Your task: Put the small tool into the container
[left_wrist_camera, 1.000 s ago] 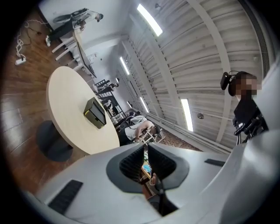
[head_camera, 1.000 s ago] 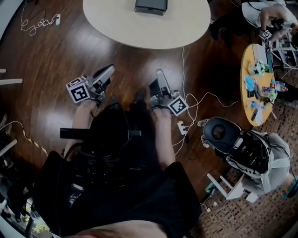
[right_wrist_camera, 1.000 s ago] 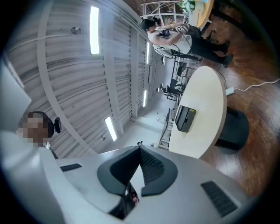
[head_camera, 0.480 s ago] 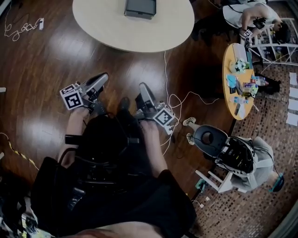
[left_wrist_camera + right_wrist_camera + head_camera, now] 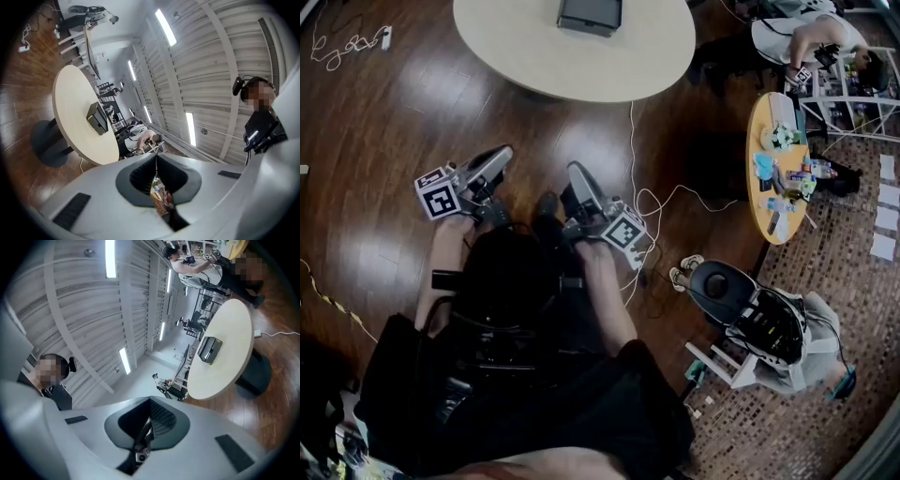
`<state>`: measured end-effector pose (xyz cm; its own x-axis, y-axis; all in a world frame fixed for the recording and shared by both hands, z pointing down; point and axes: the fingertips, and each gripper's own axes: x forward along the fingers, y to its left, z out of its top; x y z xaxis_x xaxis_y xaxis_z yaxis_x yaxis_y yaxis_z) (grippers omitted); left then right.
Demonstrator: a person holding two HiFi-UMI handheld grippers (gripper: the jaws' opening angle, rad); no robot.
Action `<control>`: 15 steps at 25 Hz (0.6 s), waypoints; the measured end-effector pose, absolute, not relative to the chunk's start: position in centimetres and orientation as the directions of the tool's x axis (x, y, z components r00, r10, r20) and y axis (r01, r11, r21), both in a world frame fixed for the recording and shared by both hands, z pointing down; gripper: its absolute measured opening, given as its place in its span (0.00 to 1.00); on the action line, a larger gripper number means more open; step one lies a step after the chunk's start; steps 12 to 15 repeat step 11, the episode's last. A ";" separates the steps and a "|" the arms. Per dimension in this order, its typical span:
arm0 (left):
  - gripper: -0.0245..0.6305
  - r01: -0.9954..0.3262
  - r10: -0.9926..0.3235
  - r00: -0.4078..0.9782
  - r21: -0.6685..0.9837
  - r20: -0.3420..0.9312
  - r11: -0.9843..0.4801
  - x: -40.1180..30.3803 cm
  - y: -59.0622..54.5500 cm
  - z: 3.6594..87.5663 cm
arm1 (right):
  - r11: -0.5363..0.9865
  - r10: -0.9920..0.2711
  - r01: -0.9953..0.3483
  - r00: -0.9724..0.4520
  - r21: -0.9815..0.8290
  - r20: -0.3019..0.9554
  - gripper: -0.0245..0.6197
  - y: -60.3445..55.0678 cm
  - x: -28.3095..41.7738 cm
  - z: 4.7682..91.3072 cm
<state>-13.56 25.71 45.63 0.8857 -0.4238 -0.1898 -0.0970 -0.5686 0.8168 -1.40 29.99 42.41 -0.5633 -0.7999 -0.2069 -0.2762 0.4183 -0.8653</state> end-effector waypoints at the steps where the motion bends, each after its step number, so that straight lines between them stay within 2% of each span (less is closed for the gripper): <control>1: 0.04 -0.085 -0.414 0.889 0.816 -0.196 -0.571 -13.4 26.0 45.5 | 0.420 -0.798 -0.277 -0.566 -0.864 -0.207 0.01 30.2 -1.5 42.4; 7: 0.03 0.030 -0.399 0.858 0.807 -0.323 -0.590 -13.8 26.6 43.8 | 0.439 -0.798 -0.281 -0.559 -0.854 -0.226 0.01 31.0 -1.7 41.6; 15: 0.04 0.010 -0.377 0.867 0.767 -0.327 -0.641 -13.2 26.0 43.0 | 0.462 -0.793 -0.283 -0.556 -0.840 -0.249 0.01 30.7 -1.1 41.2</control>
